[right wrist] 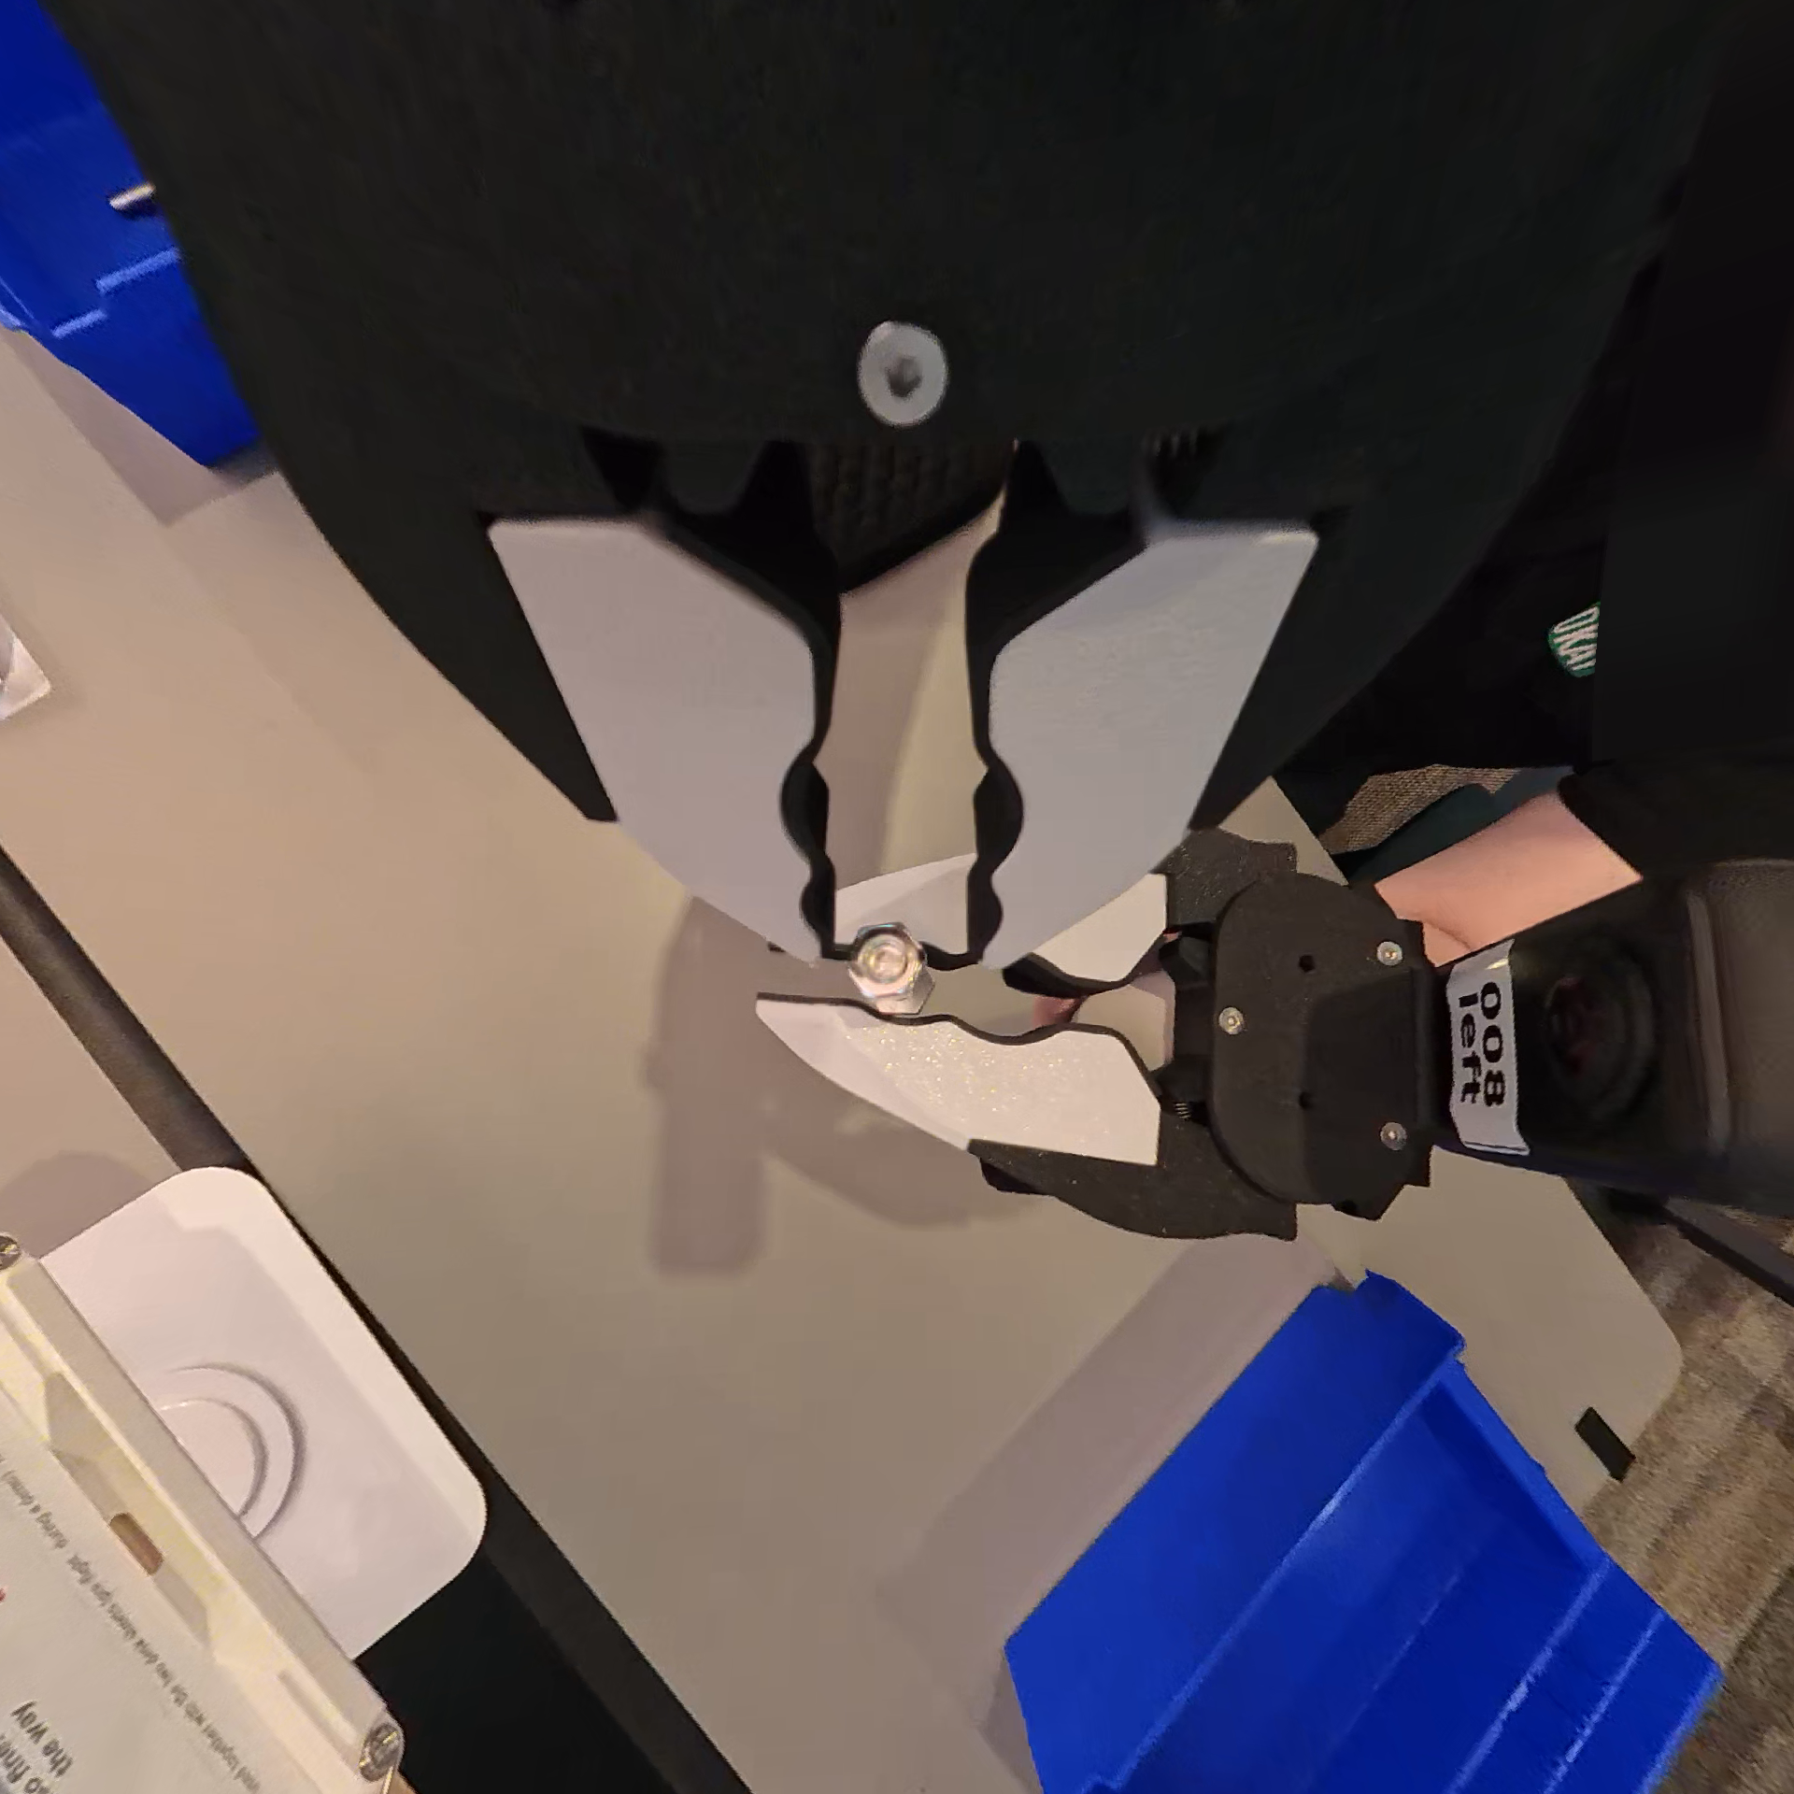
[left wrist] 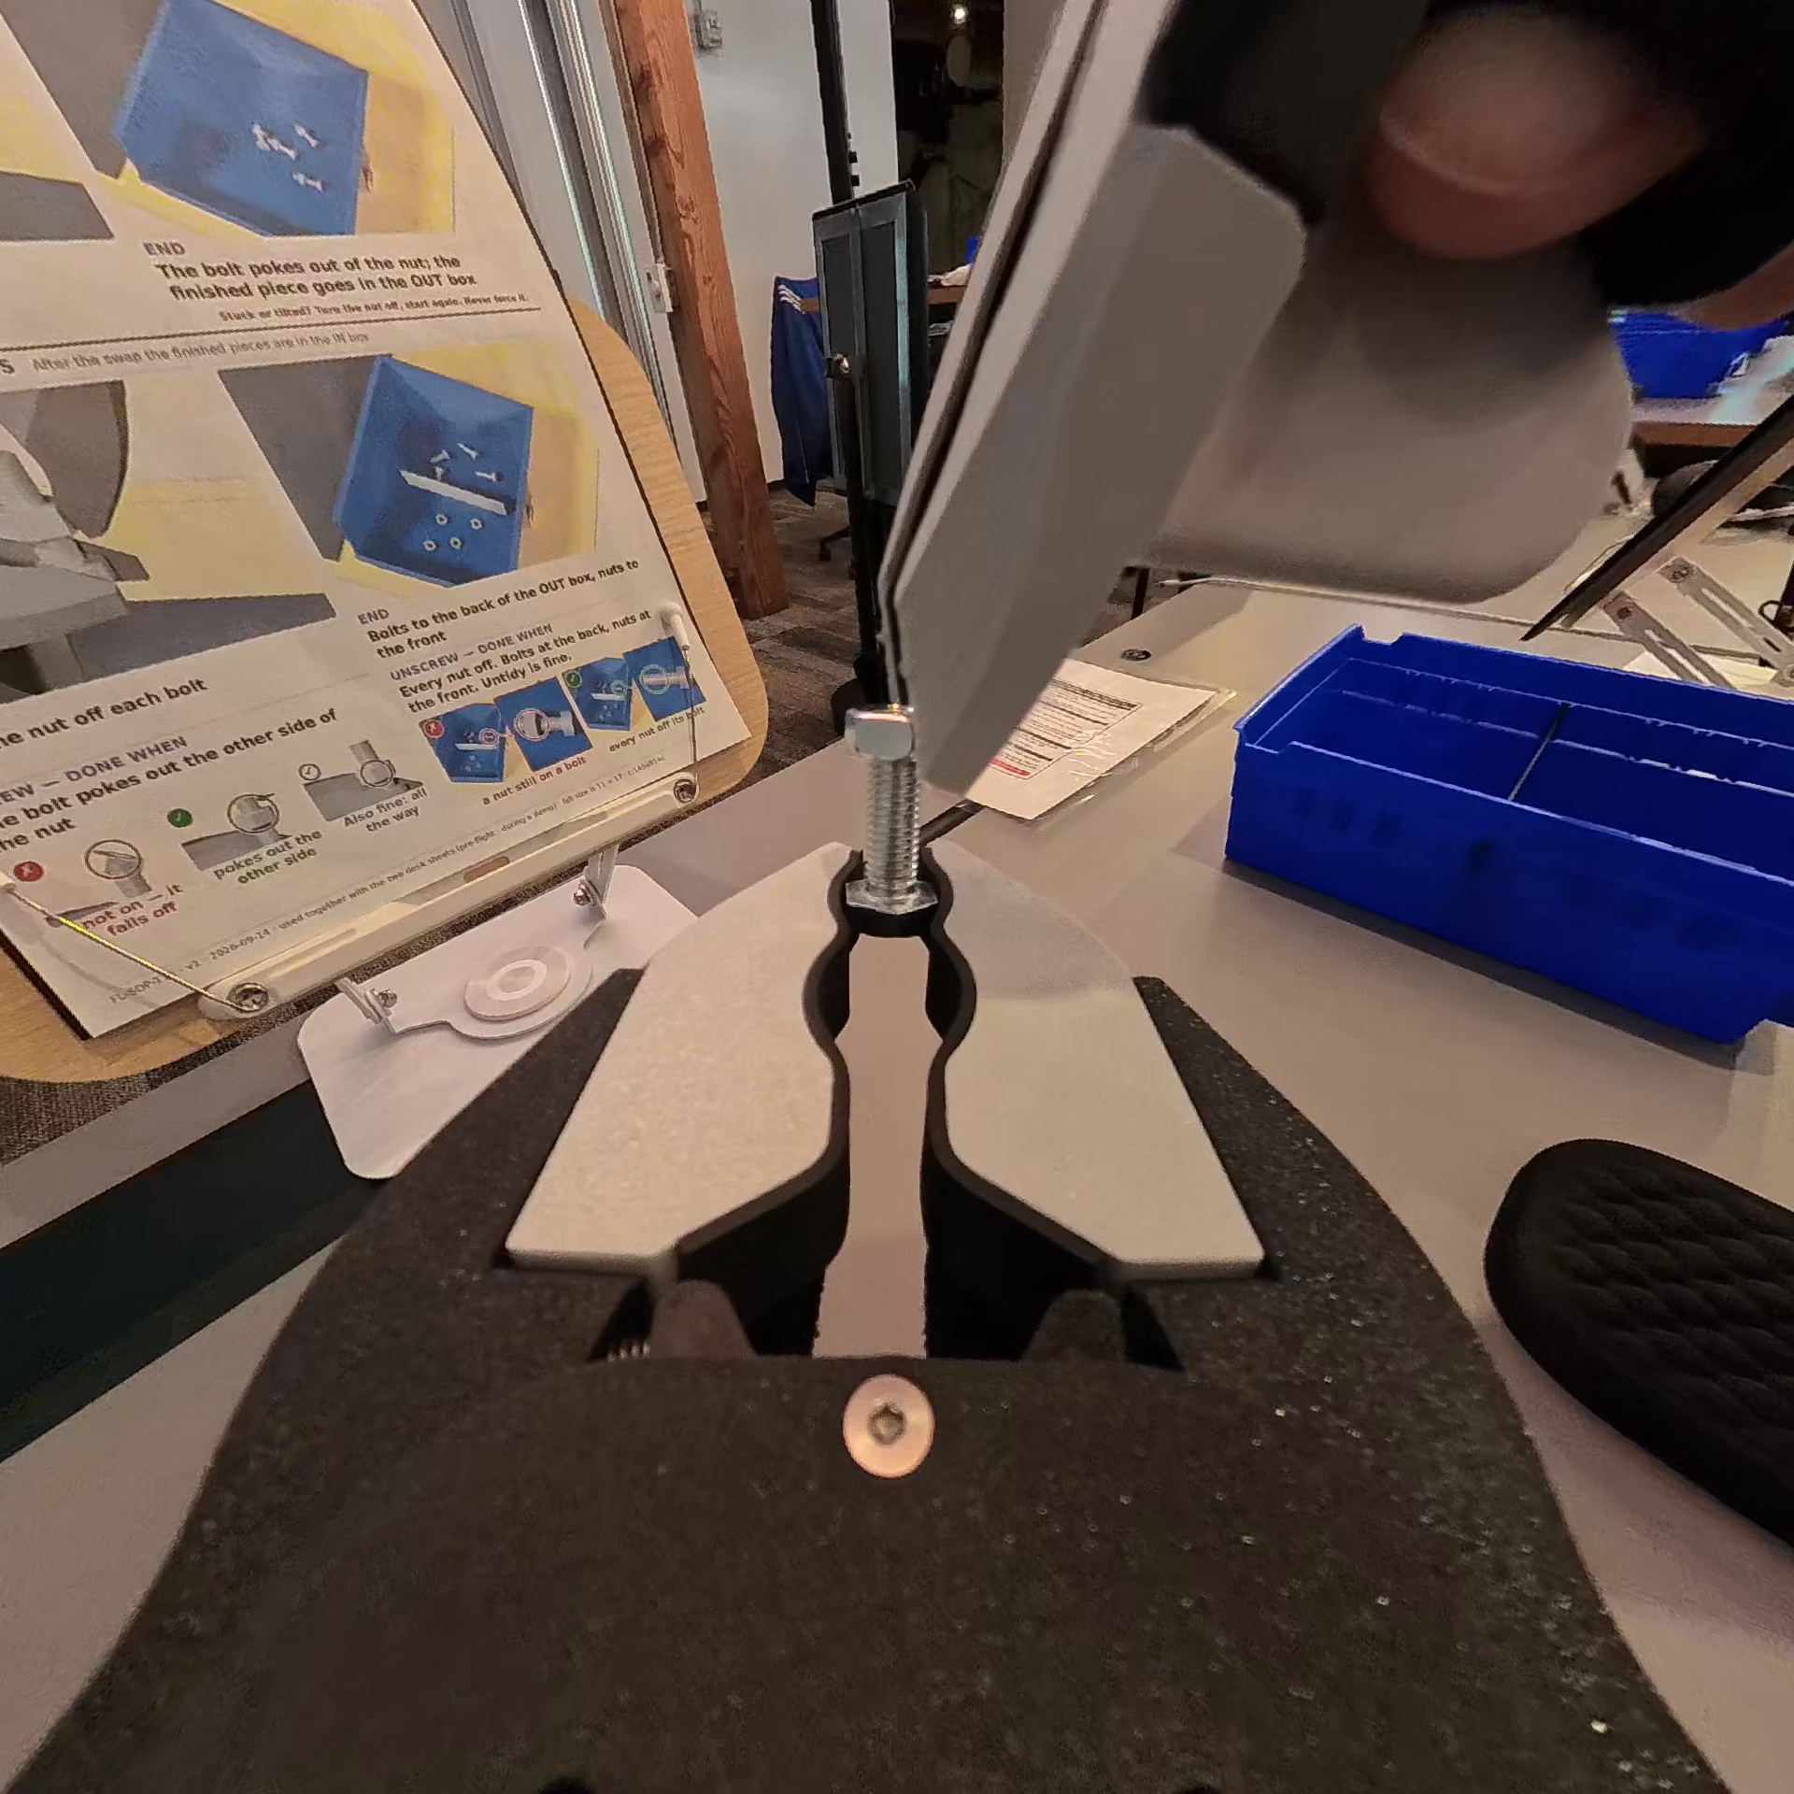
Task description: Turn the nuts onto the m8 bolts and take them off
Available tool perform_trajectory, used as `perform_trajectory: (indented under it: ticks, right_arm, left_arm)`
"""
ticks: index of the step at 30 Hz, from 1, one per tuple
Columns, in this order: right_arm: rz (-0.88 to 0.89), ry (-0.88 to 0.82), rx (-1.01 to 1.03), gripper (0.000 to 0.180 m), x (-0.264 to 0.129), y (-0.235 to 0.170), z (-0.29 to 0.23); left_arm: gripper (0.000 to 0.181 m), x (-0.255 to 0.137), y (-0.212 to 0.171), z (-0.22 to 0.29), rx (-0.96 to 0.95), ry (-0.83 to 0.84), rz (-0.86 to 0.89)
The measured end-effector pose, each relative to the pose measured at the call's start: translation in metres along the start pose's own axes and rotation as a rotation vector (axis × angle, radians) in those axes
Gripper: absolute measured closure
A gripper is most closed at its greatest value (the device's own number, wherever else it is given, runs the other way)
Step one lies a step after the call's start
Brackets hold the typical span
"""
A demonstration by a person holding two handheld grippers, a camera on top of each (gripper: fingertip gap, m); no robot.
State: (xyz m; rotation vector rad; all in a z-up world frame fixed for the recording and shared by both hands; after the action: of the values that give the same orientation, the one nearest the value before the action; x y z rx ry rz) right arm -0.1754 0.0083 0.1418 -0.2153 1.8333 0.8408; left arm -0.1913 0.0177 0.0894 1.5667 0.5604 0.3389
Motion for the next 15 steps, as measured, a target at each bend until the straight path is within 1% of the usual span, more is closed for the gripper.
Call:
perform_trajectory:
  ticks: [7,10,15]
  right_arm:
    - [-0.018,-0.014,0.009,0.154,0.0001,0.0025,0.0003]
    - [-0.035,-0.013,0.011,0.164,0.0008,0.0008,0.0006]
    - [-0.032,-0.013,0.005,0.164,0.0013,0.0004,0.0011]
  left_arm:
    - [0.171,-0.0008,0.0010,0.0017,0.004,-0.007,0.000]
    - [0.171,-0.0010,0.0013,0.0017,0.005,-0.009,0.001]
    - [0.171,-0.0005,0.0004,0.0023,-0.003,-0.028,-0.003]
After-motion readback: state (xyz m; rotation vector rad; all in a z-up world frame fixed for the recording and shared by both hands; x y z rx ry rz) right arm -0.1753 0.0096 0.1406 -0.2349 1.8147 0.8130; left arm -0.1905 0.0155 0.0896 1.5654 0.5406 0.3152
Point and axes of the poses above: each gripper's, where its closed fingertips meet, x out along the fingers, y out of its top, z = x × y across the jaws, the point moved 3 cm from there along -x, back along the fingers, and after that the axes turned 1 degree about -z, right-handed, at the moved point
